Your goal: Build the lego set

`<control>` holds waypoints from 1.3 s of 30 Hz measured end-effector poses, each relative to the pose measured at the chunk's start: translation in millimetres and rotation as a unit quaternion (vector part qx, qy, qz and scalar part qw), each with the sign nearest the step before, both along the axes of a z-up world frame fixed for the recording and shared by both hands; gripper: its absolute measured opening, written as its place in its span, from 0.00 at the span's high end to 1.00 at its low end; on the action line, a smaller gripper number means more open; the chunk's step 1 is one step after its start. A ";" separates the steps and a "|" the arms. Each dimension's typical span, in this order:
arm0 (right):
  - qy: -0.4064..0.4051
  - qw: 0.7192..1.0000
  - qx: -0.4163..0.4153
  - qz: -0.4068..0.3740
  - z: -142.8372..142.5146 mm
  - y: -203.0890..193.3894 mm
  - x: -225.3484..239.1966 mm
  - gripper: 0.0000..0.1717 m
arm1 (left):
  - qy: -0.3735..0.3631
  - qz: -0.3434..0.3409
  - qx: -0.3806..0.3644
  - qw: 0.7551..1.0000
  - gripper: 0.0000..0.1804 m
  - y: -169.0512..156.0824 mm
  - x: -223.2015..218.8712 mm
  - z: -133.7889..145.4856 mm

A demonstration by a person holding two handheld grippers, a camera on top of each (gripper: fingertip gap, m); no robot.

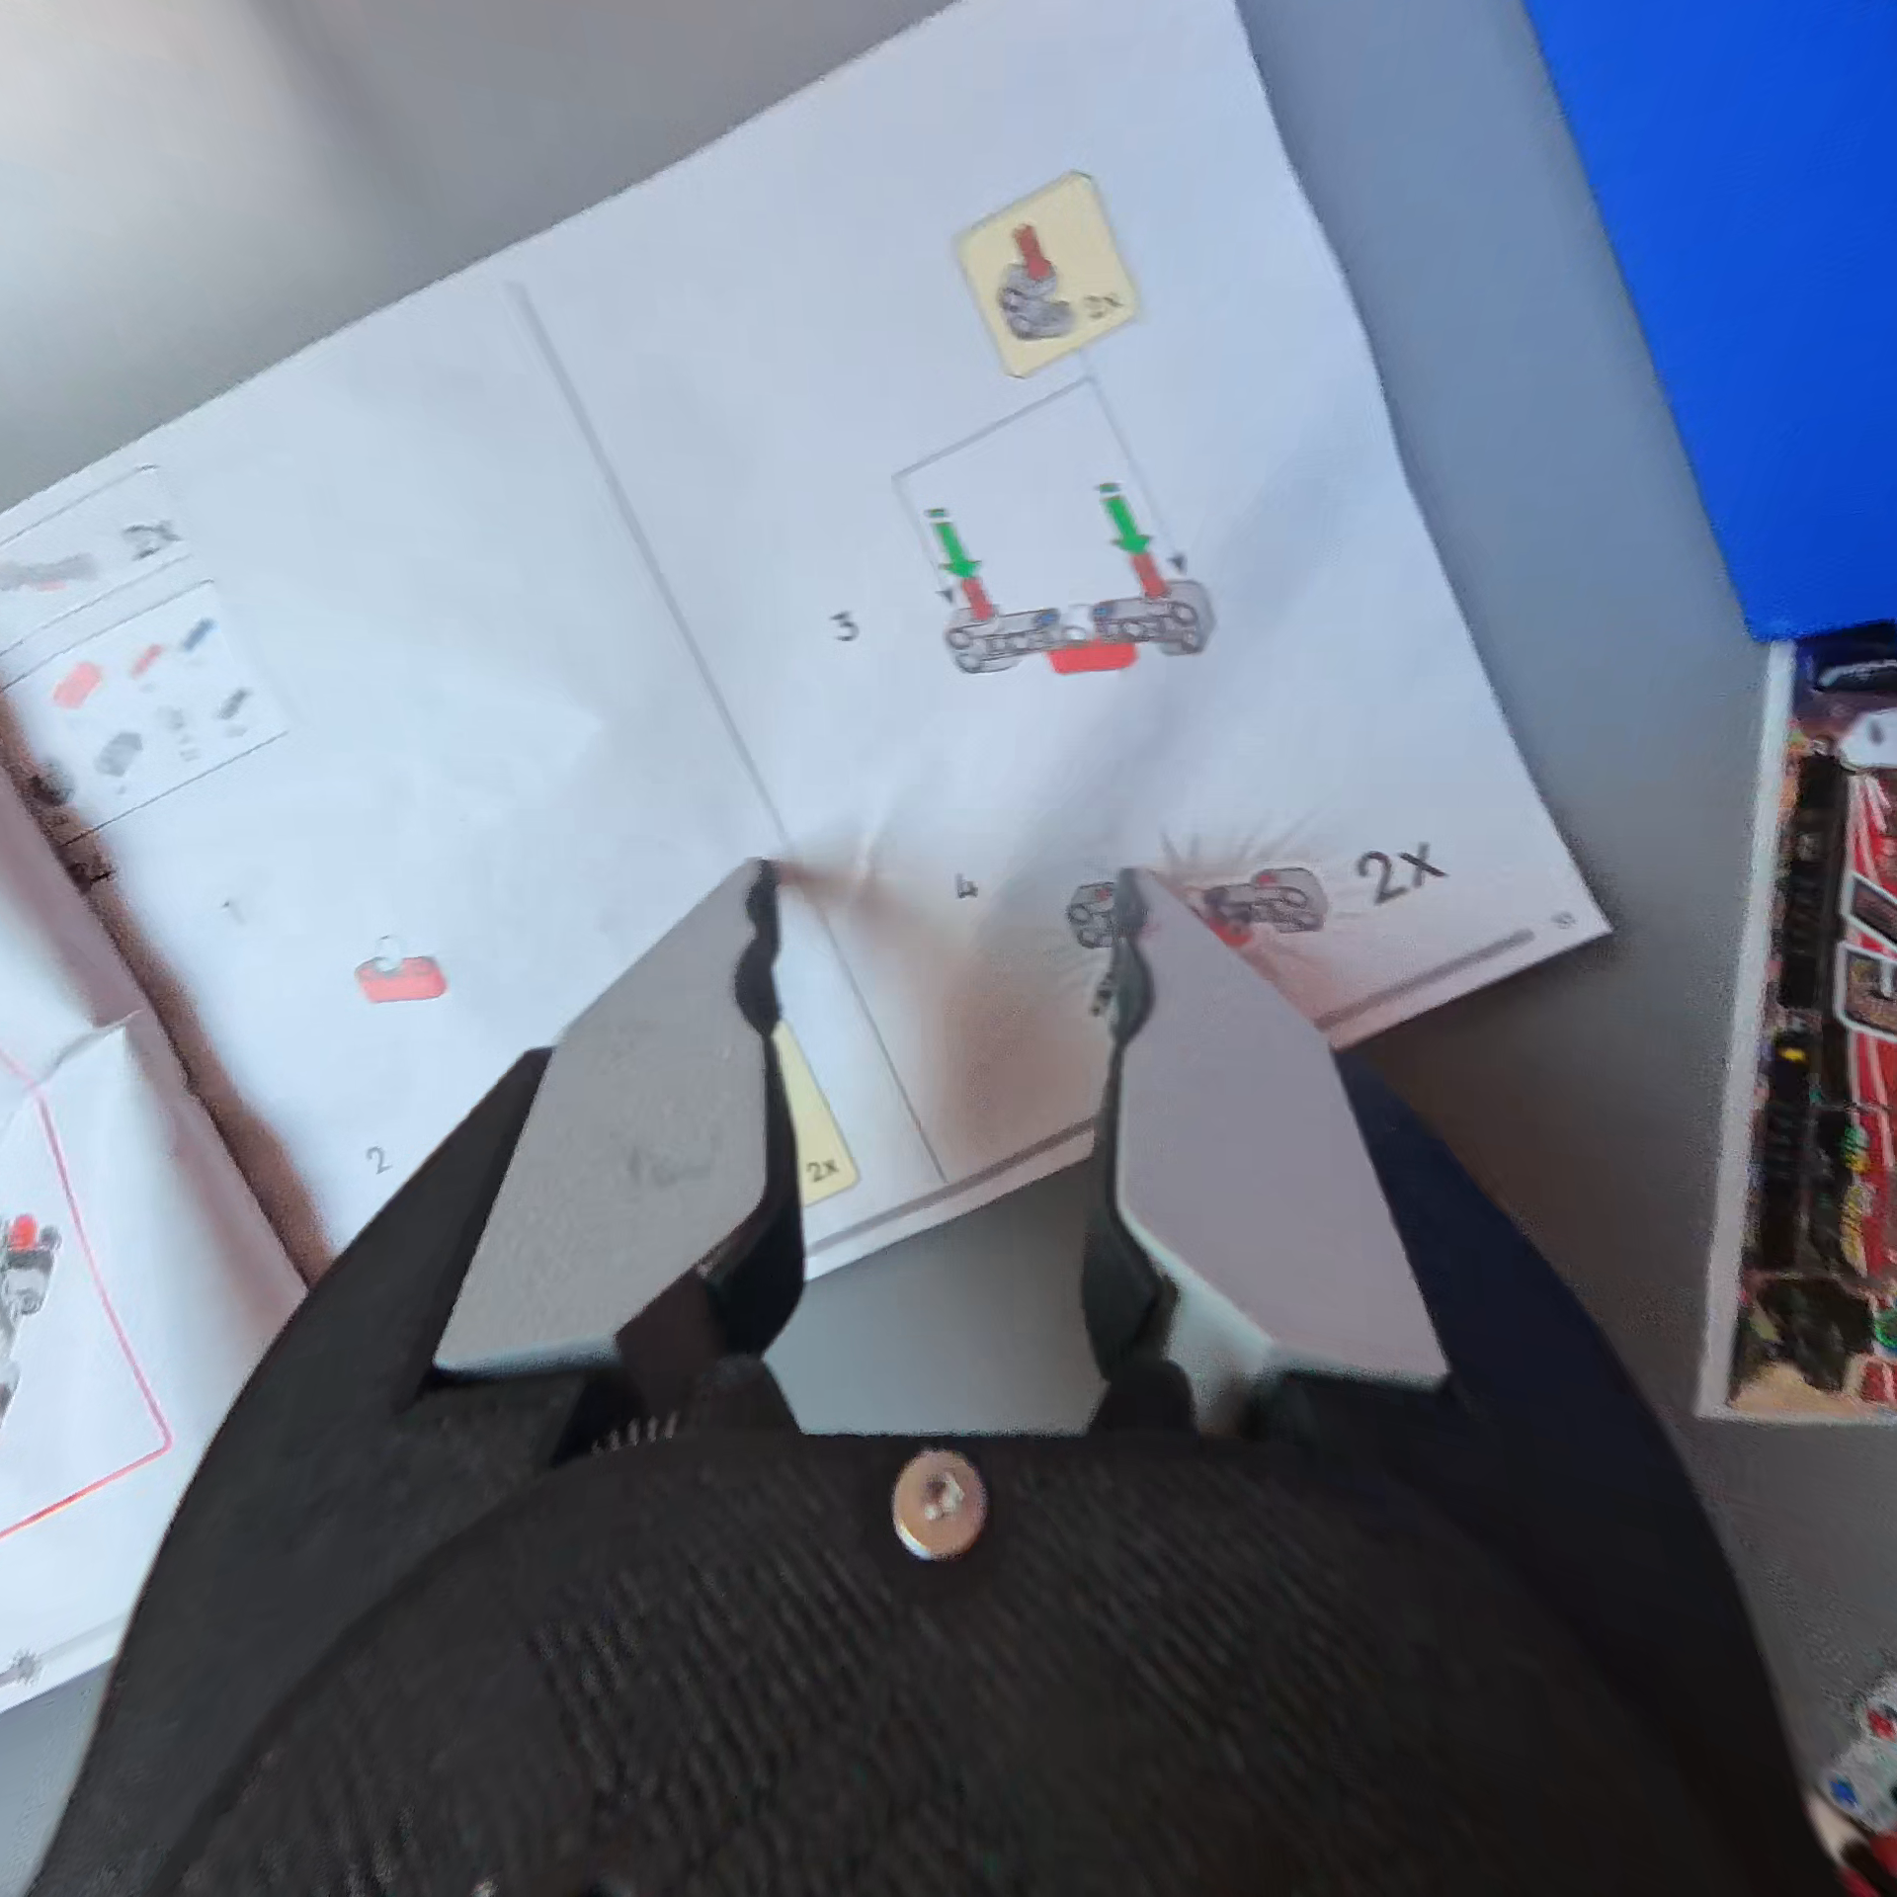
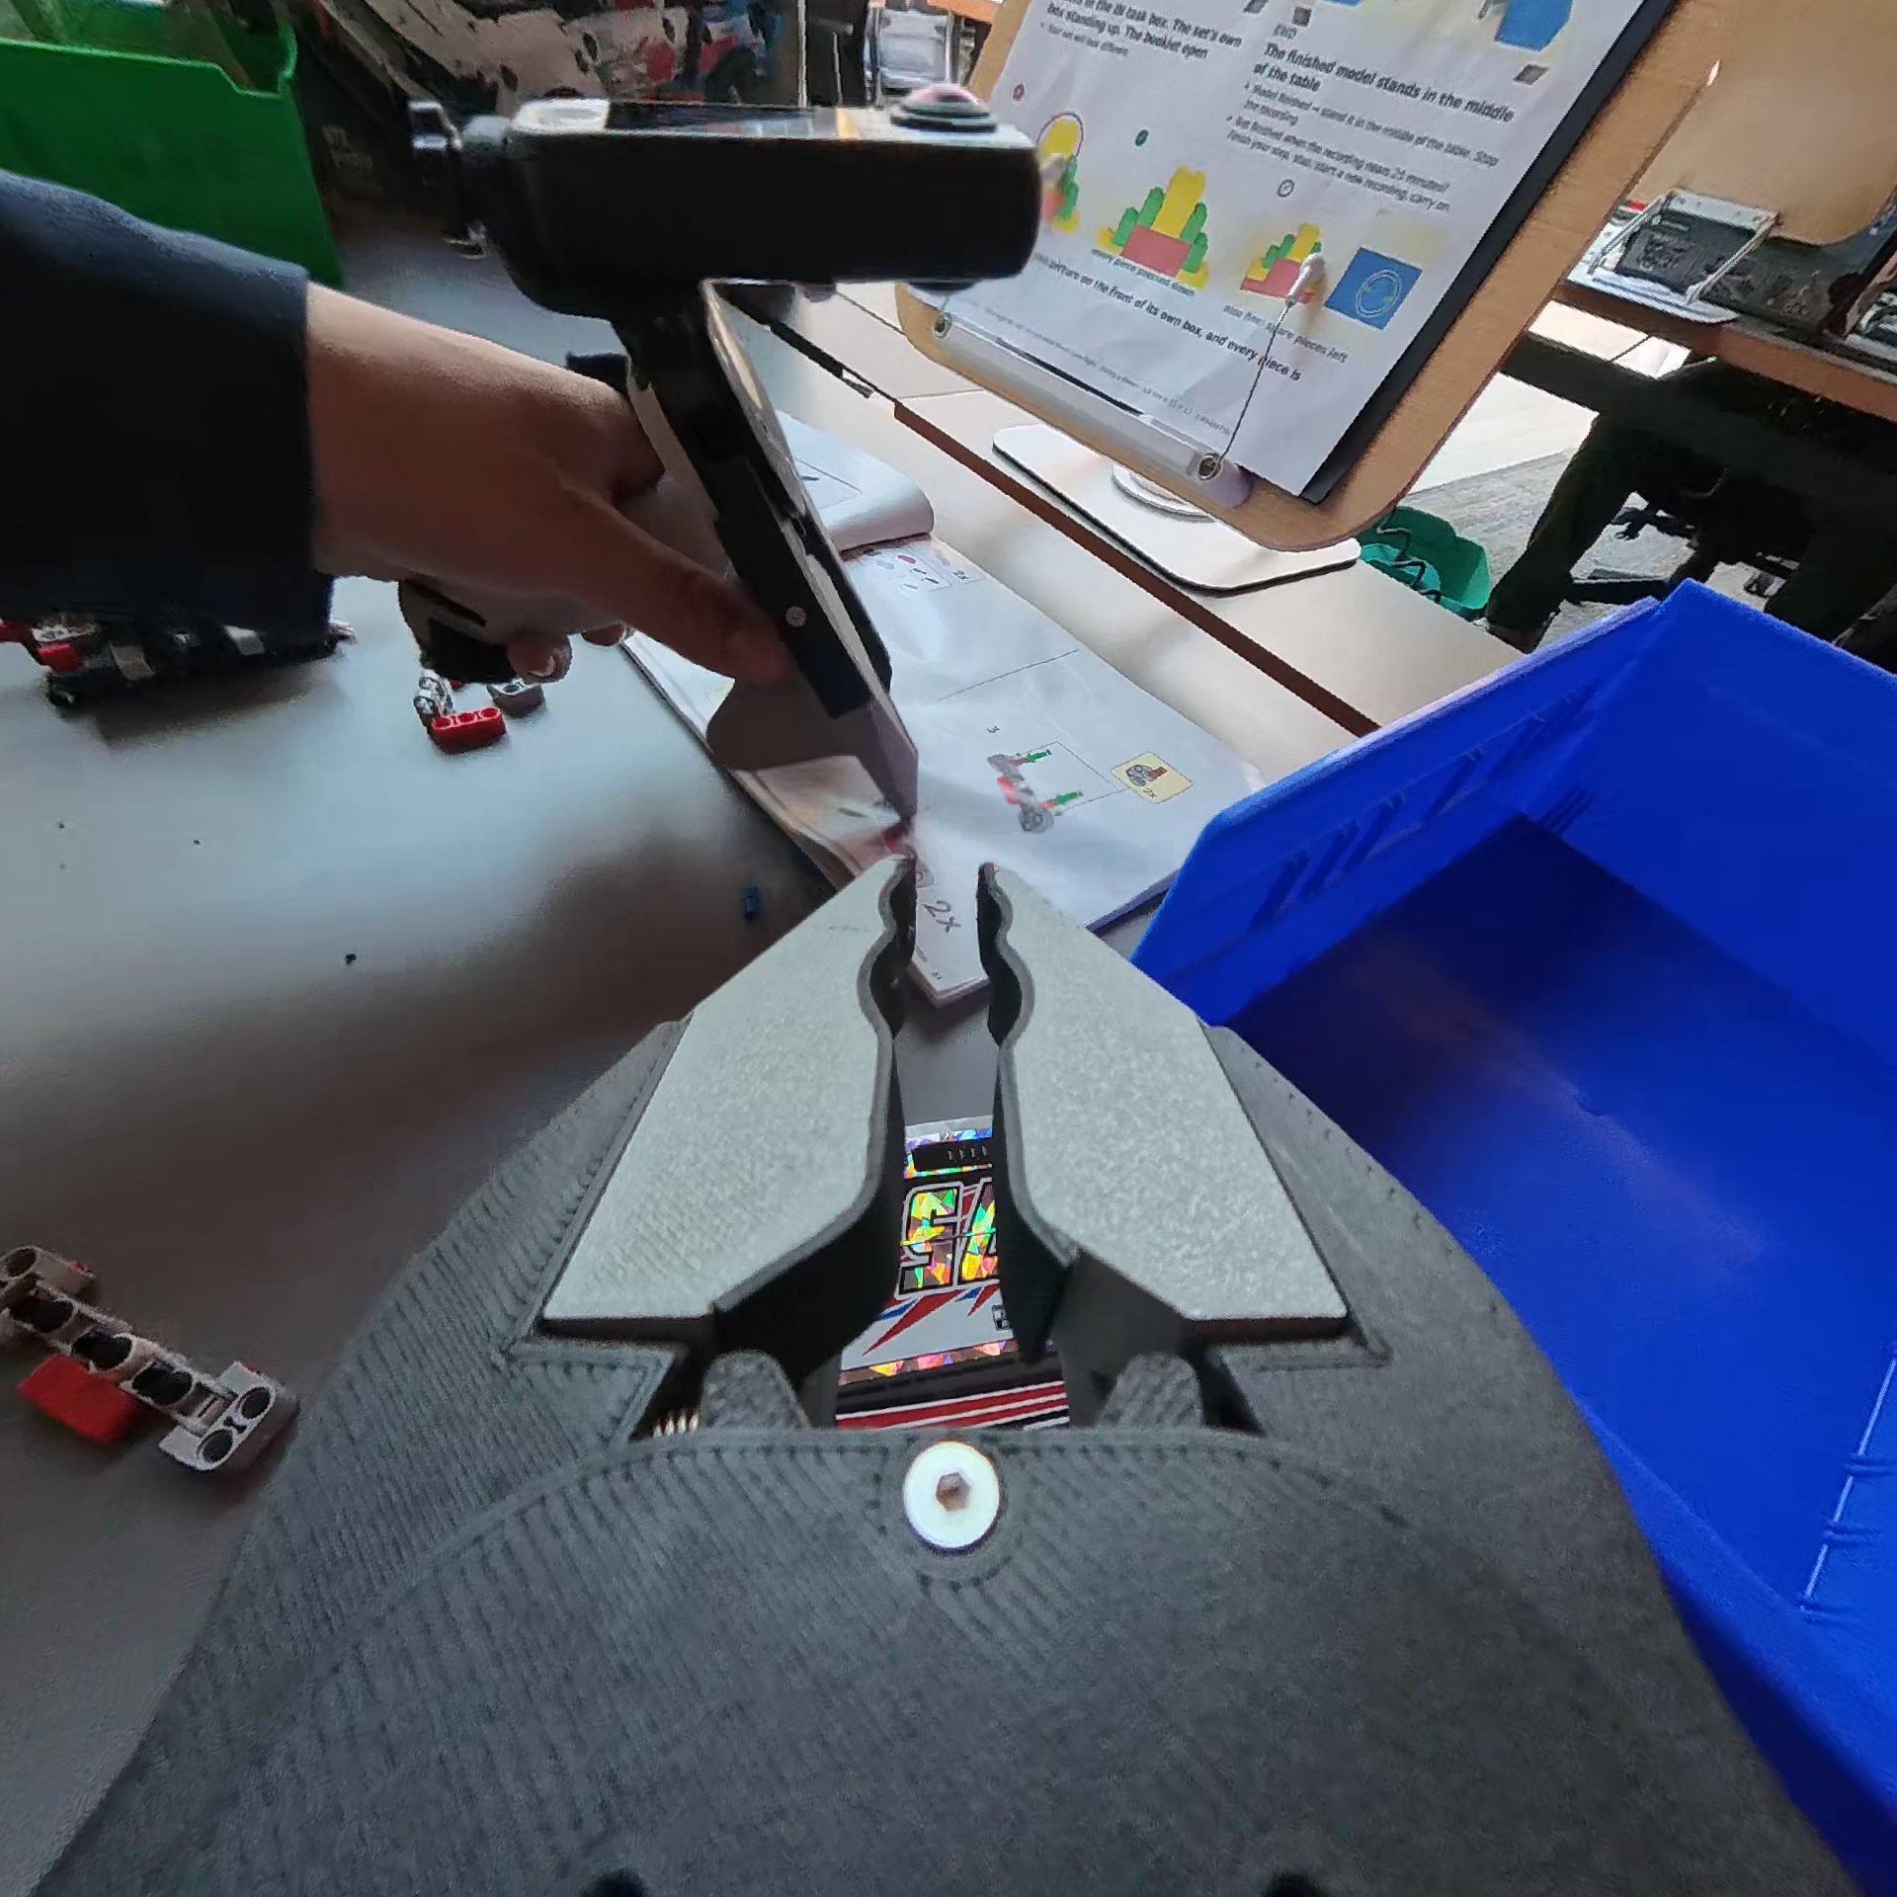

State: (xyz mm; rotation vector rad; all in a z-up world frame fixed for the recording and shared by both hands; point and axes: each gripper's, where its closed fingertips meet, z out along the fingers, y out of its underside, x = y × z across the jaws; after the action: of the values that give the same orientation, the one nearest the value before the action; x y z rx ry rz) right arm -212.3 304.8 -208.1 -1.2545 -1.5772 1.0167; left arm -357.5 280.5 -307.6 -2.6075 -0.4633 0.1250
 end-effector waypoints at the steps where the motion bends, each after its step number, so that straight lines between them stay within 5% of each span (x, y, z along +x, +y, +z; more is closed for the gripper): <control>1: -0.001 1.000 0.001 0.000 -0.5 -0.1 -0.1 0.95 | 0.004 0.008 0.011 1.000 0.70 -1.1 -4.1 0.7; 9: -0.018 1.000 0.000 0.007 -9.8 -2.2 -2.1 0.96 | 0.024 0.013 0.049 0.998 1.00 -4.9 -15.0 1.2; 15: -0.051 0.997 0.029 0.053 -26.4 -18.0 -7.7 0.86 | 0.013 0.002 0.043 0.999 1.00 -4.9 -14.7 1.0; 24: -0.150 0.960 0.238 0.008 -71.2 -9.1 -41.6 0.84 | 0.010 -0.014 0.057 0.998 1.00 -4.7 -14.4 0.9; 32: -0.169 0.939 0.298 -0.025 -78.7 8.0 -51.5 0.87 | 0.009 -0.029 0.063 0.998 1.00 -4.4 -14.1 0.9; 36: -0.164 0.935 0.314 -0.020 -79.3 8.1 -53.6 1.00 | 0.005 -0.031 0.068 0.997 1.00 -4.1 -14.0 1.1; 39: -0.178 0.924 0.339 -0.014 -87.1 7.1 -53.4 1.00 | -0.006 -0.028 0.074 0.997 1.00 -4.0 -13.0 1.7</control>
State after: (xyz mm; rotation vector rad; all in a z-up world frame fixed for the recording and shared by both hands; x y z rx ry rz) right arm -265.7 311.9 -295.2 -0.9856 -1.9471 0.1637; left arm -370.5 276.6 -305.9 -2.4747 -0.3891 0.0546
